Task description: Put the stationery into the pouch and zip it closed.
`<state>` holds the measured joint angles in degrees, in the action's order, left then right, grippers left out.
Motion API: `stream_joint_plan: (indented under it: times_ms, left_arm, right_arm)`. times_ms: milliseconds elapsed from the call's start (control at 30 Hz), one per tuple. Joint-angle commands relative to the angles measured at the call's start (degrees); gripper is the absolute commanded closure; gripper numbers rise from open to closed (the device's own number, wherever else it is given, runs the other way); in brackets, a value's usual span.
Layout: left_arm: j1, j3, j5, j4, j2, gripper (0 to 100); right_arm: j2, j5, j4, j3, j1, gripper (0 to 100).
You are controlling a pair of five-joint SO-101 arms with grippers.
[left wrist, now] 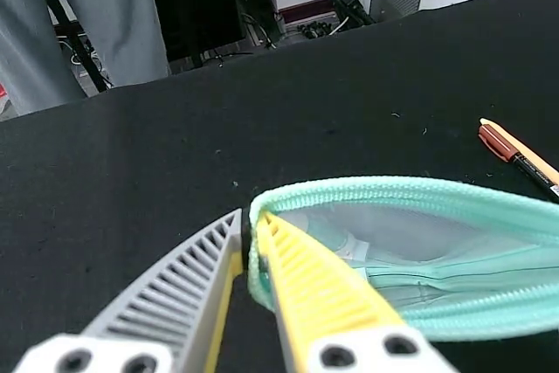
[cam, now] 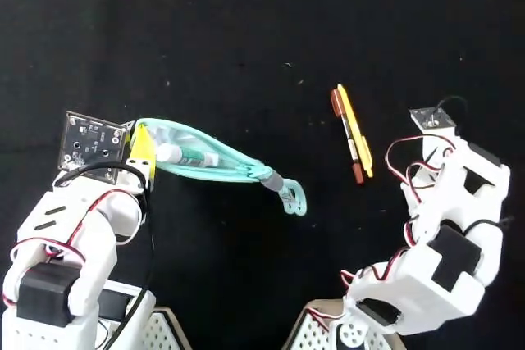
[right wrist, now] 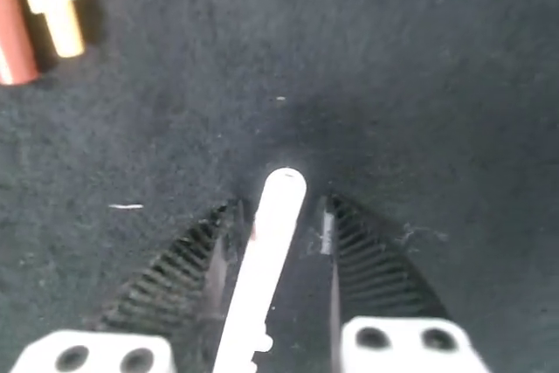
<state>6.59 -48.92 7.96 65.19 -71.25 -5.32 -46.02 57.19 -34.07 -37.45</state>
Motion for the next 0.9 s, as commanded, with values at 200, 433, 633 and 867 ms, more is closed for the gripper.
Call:
stream_joint_plan:
  times_ms: [200, 433, 633, 867]
  left_arm:
    - [0.57, -9.36, 0.09, 1.05, 2.02, 97]
    - [0.57, -9.36, 0.09, 0.97, 2.02, 97]
    - [0.57, -9.36, 0.09, 0.97, 2.02, 97]
    - [0.57, -9.71, 0.09, 1.05, 2.02, 97]
  right_arm:
    - [1.1, -0.62, -1.14, 1.54, 0.62, 98.6]
    - [21.76, 3.52, -1.05, -5.93, -0.35, 98.6]
    - [47.6, 13.01, -1.05, -12.79, 4.84, 98.6]
    - [72.75, 26.64, 8.62, -8.4, 13.89, 98.6]
